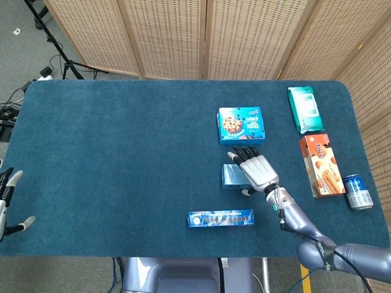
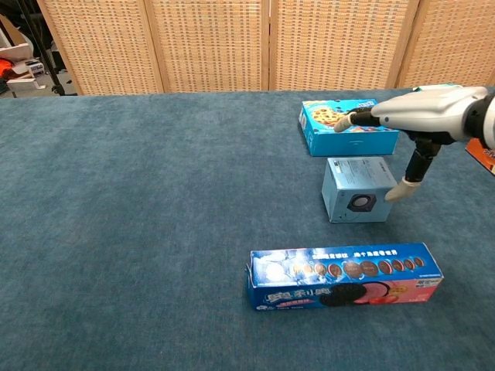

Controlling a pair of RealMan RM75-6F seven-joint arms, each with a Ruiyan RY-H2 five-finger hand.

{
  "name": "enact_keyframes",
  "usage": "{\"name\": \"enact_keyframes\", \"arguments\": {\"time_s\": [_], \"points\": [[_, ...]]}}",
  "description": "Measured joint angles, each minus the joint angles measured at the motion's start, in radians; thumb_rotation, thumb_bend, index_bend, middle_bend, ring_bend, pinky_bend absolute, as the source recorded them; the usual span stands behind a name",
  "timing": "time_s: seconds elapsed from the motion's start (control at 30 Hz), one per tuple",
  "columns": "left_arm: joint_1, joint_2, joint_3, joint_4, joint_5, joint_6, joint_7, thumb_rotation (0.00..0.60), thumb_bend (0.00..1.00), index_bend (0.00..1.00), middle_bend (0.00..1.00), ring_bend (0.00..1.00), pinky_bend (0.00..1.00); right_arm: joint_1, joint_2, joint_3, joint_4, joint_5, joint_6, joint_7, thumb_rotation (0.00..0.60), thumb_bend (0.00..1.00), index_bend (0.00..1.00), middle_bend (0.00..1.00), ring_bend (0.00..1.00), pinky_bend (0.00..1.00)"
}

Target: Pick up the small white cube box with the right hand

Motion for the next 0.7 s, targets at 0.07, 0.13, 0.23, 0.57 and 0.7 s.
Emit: {"name": "enact_keyframes", "arguments": {"time_s": [0.07,0.13,0.23,0.57,0.7], "points": [[0.000,0.003,-0.001,0.001,-0.002,-0.001,-0.007,0.600,0.00,0.00,0.00,0.00,0.00,0.045,-0.007,-0.004,-0.030,0.115,0.004,-0.082,0.600,0.00,0.00,0.00,0.00,0.01],[0.000,0.005,-0.002,0.003,-0.005,-0.003,-0.013,0.600,0.00,0.00,0.00,0.00,0.00,0.091,-0.017,-0.008,-0.055,0.218,0.016,-0.149,0.600,0.00,0.00,0.00,0.00,0.01],[-0.001,0.009,-0.004,0.006,-0.010,-0.007,-0.023,0.600,0.00,0.00,0.00,0.00,0.00,0.155,-0.041,-0.012,-0.076,0.340,0.043,-0.227,0.600,0.00,0.00,0.00,0.00,0.01],[-0.003,0.013,-0.003,0.008,-0.010,-0.009,-0.032,0.600,0.00,0.00,0.00,0.00,0.00,0.222,-0.173,-0.017,0.001,0.363,0.112,-0.268,0.600,0.00,0.05,0.01,0.00,0.02],[-0.003,0.013,-0.005,0.008,-0.017,-0.011,-0.034,0.600,0.00,0.00,0.00,0.00,0.00,0.225,-0.215,-0.032,0.067,0.328,0.124,-0.275,0.600,0.00,0.05,0.02,0.00,0.05]]}}
